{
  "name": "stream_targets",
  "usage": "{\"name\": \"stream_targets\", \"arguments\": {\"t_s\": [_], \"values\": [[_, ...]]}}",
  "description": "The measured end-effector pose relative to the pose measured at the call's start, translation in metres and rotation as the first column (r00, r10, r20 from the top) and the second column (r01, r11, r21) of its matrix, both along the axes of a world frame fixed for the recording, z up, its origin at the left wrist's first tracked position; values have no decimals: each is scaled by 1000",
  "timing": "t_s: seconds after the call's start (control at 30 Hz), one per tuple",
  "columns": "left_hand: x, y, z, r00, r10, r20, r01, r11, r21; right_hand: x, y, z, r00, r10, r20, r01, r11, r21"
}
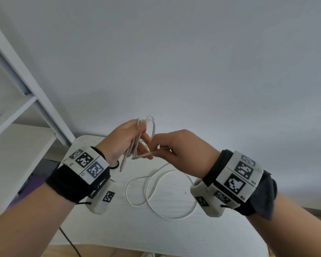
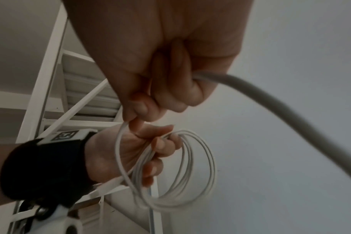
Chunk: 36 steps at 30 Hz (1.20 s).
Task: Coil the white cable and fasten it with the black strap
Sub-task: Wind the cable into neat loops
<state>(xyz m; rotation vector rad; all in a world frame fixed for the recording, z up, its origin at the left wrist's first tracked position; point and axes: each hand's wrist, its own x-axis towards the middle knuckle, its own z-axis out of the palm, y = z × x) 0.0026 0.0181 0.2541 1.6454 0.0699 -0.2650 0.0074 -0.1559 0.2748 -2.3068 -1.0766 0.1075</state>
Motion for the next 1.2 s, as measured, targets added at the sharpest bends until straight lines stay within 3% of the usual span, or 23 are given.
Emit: {"name": "stream_targets", "arguments": {"t_s": [0.13, 0.4, 0.57, 0.73, 0.93, 1.2], "values": [[-6, -3, -4, 991, -124, -47, 124, 992, -9, 9, 2, 1, 998, -59, 29, 58, 998, 23], [-10, -4, -8, 987, -157, -20, 157, 988, -18, 16, 1, -3, 990, -138, 8, 138, 990, 25], [-15, -6, -8, 982, -187, 0, 185, 972, -144, 23, -1, -1, 986, -165, -22, 167, 982, 88], [-18, -6, -2, 961, -269, -66, 252, 947, -200, 33, -9, -3, 961, -241, -134, 259, 956, 139], [-16, 2, 4, 921, -377, -101, 335, 896, -291, 40, -16, -14, 942, -218, -254, 278, 933, 231], [-4, 21, 18, 917, -394, -54, 284, 744, -604, 52, -37, -46, 866, -222, -449, 357, 902, 242]]}}
